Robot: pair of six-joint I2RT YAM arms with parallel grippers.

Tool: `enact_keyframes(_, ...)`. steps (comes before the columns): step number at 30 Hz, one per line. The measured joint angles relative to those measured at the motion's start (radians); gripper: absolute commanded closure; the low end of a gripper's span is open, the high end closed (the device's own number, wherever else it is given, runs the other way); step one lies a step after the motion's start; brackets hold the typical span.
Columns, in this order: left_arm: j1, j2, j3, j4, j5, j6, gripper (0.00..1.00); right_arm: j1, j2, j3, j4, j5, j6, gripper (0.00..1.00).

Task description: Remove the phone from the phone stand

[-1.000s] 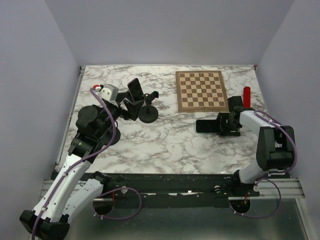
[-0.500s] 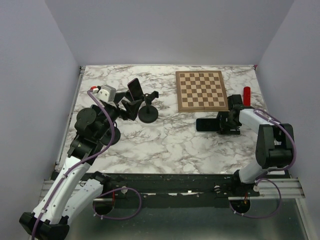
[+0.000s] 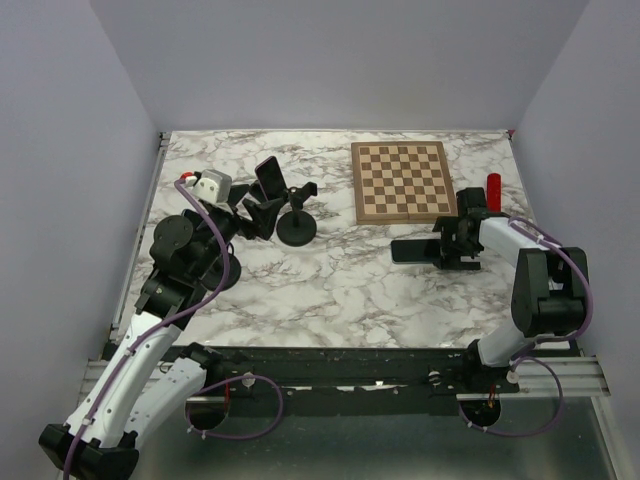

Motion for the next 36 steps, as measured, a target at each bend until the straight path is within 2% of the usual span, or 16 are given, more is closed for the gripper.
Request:
enact_keyframes(9,0.000,0.011,0.000,0.001,0.000,-0.011,0.11,-0.002,-0.027,-0.015,0.000,0.009,-0.031,0.00)
enact_keyframes(14,0.000,0.018,0.000,0.000,0.000,-0.016,0.11,-0.002,-0.077,-0.028,-0.042,0.038,-0.144,0.00)
enact_keyframes(18,0.000,0.018,0.000,0.000,0.000,-0.015,0.10,-0.002,-0.159,-0.037,-0.053,0.049,-0.298,0.00)
enact_keyframes(24,-0.001,0.005,-0.005,0.003,-0.016,-0.015,0.09,-0.002,-0.284,-0.053,0.024,0.011,-0.675,0.00)
enact_keyframes(29,-0.002,0.011,-0.007,0.006,-0.027,-0.014,0.08,-0.002,-0.365,-0.042,0.088,-0.105,-0.945,0.00)
enact_keyframes(33,-0.003,0.008,-0.009,0.008,-0.031,-0.009,0.08,0.019,-0.342,0.085,0.109,-0.196,-1.089,0.00)
enact_keyframes(36,-0.005,-0.008,-0.023,0.016,-0.044,0.001,0.08,0.095,-0.269,0.220,0.144,-0.217,-1.157,0.00)
